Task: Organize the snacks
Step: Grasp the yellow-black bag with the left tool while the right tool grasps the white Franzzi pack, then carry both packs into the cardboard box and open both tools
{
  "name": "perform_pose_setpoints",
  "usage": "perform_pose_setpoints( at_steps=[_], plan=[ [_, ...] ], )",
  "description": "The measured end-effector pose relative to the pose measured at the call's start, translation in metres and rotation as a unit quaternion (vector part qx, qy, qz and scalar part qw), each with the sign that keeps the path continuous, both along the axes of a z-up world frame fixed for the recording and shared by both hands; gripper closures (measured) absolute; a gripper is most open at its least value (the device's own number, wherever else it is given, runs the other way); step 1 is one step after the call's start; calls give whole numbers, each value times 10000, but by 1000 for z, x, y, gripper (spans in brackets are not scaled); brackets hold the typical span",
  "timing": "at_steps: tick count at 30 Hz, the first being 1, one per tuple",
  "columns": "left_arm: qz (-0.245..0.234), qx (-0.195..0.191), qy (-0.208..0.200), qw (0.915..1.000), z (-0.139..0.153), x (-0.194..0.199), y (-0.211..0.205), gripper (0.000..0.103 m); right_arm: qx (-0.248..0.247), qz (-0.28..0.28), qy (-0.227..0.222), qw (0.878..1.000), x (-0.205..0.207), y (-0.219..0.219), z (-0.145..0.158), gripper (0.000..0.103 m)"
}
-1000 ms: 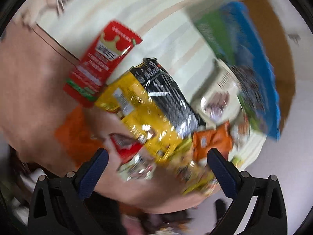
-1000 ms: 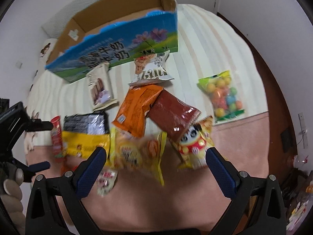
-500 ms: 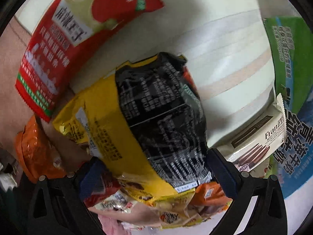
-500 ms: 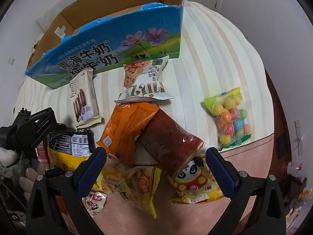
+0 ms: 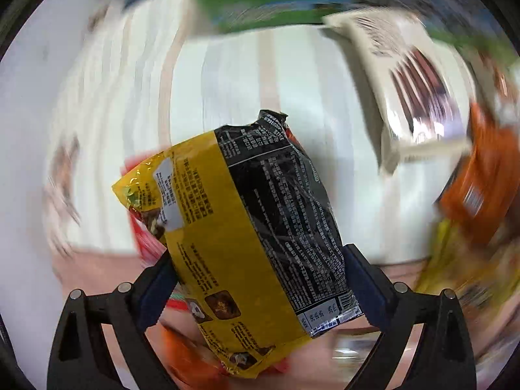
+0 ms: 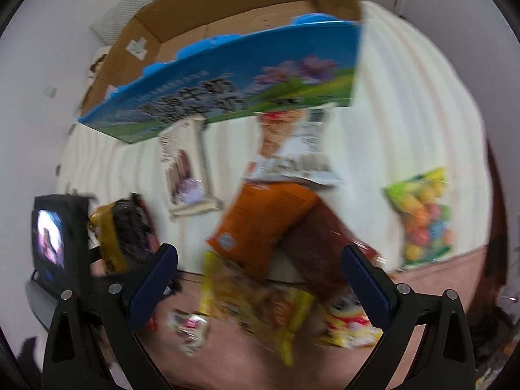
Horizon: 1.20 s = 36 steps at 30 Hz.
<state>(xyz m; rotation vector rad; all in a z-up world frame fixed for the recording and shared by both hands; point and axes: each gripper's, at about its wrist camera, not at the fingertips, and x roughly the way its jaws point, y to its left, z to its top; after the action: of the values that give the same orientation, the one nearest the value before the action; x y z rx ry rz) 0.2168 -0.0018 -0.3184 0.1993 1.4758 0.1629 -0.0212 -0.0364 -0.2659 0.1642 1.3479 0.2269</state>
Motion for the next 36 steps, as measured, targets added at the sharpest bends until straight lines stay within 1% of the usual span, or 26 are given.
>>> perform_pose_setpoints(
  at_steps=[2,3,4,5,6,7,8,9,10,12,15,16,17,18,21,22,23,24,26,27,30,32,36],
  plan=[
    [-409,235,-232,9986,0,-4,-5,6,172,36,-3,9998,10,10,-3,2],
    [-500,247,-301,9980,-1,-5,-4,6,231,48,-6,9997,15,18,-7,2],
    [-442,90,-300,9985,-5,-7,2,6,274,64,14,9996,21,26,-11,4],
    [-294,-66,-275,9992,-5,-5,11,5,300,78,25,9995,26,33,-16,7],
    [63,-378,-247,9990,-9,-6,23,4,298,109,50,9995,32,43,-20,9],
    [312,-611,-223,9974,-16,-7,31,4,269,142,48,9995,38,52,-24,11],
    [713,-975,-188,9925,-21,-9,43,4,200,187,7,9996,44,63,-29,15],
    [969,-1193,-163,9880,-22,-10,50,3,124,243,-50,9996,50,72,-33,17],
    [1236,-1411,-174,9821,-25,-13,58,3,30,283,-61,9996,54,81,-37,23],
    [1484,-1586,-251,9758,-26,-17,65,3,-90,285,5,9996,64,96,-47,25],
    [1713,-1738,-312,9693,-28,-21,86,2,-491,247,165,9984,74,115,-65,26],
    [1757,-1782,-348,9675,-32,-25,102,2,-602,284,222,9975,74,121,-70,35],
    [1801,-1829,-388,9657,-33,-30,106,2,-694,307,252,9968,73,123,-73,40],
    [1824,-1869,-423,9644,-34,-33,111,2,-801,285,243,9961,70,125,-75,41],
    [1761,-1972,-449,9634,-31,-47,122,2,-912,277,302,9950,53,122,-73,42],
    [1739,-2020,-448,9628,-36,-42,140,2,-911,258,340,9949,48,120,-72,42],
    [1696,-2063,-428,9627,-39,-40,146,2,-907,238,399,9948,39,116,-71,42],
    [1649,-2093,-397,9630,-46,-21,156,2,-880,201,477,9948,27,111,-69,42],
    [1568,-2134,-375,9636,-52,-22,160,2,-793,150,597,9950,9,102,-67,42],
    [1503,-2122,-349,9650,-54,-23,159,2,-771,123,645,9949,1,99,-66,42],
    [1396,-2037,-302,9685,-45,-12,156,2,-723,88,659,9952,-19,92,-64,42],
    [1351,-1949,-296,9710,-46,-16,158,2,-702,83,668,9953,-23,91,-66,42],
    [1385,-1822,-345,9729,-49,-24,163,5,-545,6,737,9958,-24,88,-72,40]
  ],
)
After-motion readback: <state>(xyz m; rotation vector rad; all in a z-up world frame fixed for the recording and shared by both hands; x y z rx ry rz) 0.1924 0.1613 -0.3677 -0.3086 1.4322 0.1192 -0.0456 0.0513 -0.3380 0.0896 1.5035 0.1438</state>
